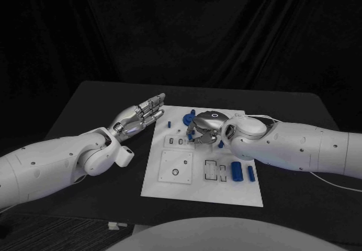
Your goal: Assemble the parts on the task board
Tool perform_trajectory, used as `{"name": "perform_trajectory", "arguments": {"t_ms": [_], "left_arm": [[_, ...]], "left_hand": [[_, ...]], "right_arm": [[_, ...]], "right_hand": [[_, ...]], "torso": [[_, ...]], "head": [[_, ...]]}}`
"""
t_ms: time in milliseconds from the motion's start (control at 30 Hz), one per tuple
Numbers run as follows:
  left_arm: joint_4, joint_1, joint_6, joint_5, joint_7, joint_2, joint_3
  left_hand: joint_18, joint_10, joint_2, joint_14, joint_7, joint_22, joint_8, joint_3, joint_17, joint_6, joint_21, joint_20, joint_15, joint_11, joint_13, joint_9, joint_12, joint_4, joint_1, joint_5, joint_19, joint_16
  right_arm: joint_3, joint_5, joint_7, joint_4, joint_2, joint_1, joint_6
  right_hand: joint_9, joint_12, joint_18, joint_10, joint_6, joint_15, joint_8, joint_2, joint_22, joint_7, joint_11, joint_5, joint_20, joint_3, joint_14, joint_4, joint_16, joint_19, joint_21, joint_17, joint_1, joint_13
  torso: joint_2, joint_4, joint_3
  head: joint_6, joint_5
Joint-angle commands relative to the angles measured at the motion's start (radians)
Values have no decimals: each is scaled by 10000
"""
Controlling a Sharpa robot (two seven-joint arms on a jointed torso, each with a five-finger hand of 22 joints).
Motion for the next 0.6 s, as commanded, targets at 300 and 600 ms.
{"name": "perform_trajectory", "arguments": {"t_ms": [300, 600], "left_arm": [[-12, -9, 175, 8, 61, 34, 9], [-17, -9, 152, 8, 50, 28, 9]], "left_hand": [[177, 3, 31, -3, 44, -17, 66, 61, -9, 70, -59, 96, 93, 45, -12, 12, -66, -5, -73, 33, 7, -36], [177, 3, 32, -3, 58, -17, 66, 67, -9, 70, -59, 99, 92, 41, -12, 11, -66, -10, -73, 33, 7, -36]], "right_arm": [[-15, -30, -206, -39, -8, -84, 336], [-16, -30, -126, -26, -42, -103, 146]], "right_hand": [[-198, 25, 158, 1023, -831, -28, -455, -280, 2011, -51, -45, -501, -12, -103, 1049, -97, 26, -55, -110, 2635, -56, 2635], [-650, 25, 181, 1023, -2043, -71, -451, -360, 1981, -105, -86, -1126, -53, -343, 1049, -32, 26, -109, -240, 2635, -143, 2635]], "torso": [[-7, -10, 0], [-14, -6, -5]], "head": [[-2, 9], [-2, -75]]}}
